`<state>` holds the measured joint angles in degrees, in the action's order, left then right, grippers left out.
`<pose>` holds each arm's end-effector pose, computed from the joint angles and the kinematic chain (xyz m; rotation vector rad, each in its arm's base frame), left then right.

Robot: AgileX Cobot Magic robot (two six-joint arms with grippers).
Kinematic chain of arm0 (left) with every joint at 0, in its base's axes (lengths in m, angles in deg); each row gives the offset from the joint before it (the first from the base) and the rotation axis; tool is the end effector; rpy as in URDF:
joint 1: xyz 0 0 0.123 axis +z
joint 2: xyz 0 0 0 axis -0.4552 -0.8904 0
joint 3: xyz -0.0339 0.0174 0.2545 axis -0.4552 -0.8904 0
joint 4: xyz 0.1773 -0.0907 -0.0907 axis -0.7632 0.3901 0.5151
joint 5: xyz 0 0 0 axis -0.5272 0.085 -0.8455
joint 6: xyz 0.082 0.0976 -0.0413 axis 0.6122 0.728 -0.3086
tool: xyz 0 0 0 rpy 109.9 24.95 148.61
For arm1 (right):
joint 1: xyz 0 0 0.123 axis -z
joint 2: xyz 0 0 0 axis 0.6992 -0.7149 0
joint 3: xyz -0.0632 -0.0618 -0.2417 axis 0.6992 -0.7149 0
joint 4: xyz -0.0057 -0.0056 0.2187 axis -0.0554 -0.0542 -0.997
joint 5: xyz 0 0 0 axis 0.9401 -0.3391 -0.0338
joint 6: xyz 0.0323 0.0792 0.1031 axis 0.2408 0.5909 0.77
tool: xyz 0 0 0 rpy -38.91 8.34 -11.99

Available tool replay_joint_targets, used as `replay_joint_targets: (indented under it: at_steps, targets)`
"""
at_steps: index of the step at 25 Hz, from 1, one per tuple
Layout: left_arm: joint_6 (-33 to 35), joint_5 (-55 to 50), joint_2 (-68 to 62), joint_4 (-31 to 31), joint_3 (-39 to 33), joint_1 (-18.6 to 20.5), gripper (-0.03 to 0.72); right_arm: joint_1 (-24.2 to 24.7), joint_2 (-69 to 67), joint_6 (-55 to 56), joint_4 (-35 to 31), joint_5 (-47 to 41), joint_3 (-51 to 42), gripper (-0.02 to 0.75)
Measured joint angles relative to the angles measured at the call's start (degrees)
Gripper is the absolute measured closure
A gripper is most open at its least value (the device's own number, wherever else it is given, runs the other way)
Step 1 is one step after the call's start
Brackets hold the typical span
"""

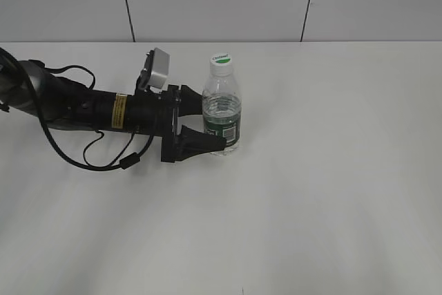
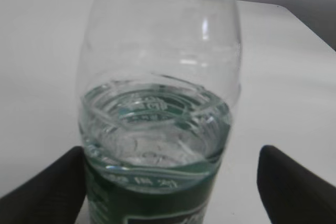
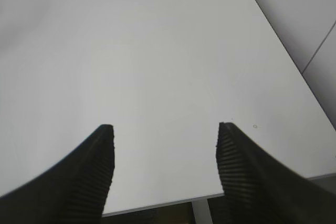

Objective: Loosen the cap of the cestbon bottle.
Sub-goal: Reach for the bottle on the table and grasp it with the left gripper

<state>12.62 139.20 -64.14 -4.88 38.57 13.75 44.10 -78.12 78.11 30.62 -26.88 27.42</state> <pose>0.3483 -0.2108 0.0663 1.2989 1.5075 -1.1234 0.0279 -0.0097 0.2426 -0.0305 2.0521 -0.1157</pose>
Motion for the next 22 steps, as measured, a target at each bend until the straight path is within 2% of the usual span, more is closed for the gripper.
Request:
replay_joint_targets:
  at_steps: [3, 9, 22]
  targets:
    - [1.6, -0.1, -0.2, 0.6, 0.0, -0.1, 0.095, 0.0, 0.0, 0.0, 0.0, 0.0, 0.0, 0.269]
    - [2.8, -0.1, -0.2, 5.6, -0.1, -0.2, 0.097, 0.0, 0.0, 0.0, 0.0, -0.1, 0.0, 0.269]
    - [3.0, 0.0, -5.3, 6.2, 3.6, -2.3, 0.103, 0.0, 0.0, 0.0, 0.0, -0.1, 0.0, 0.269]
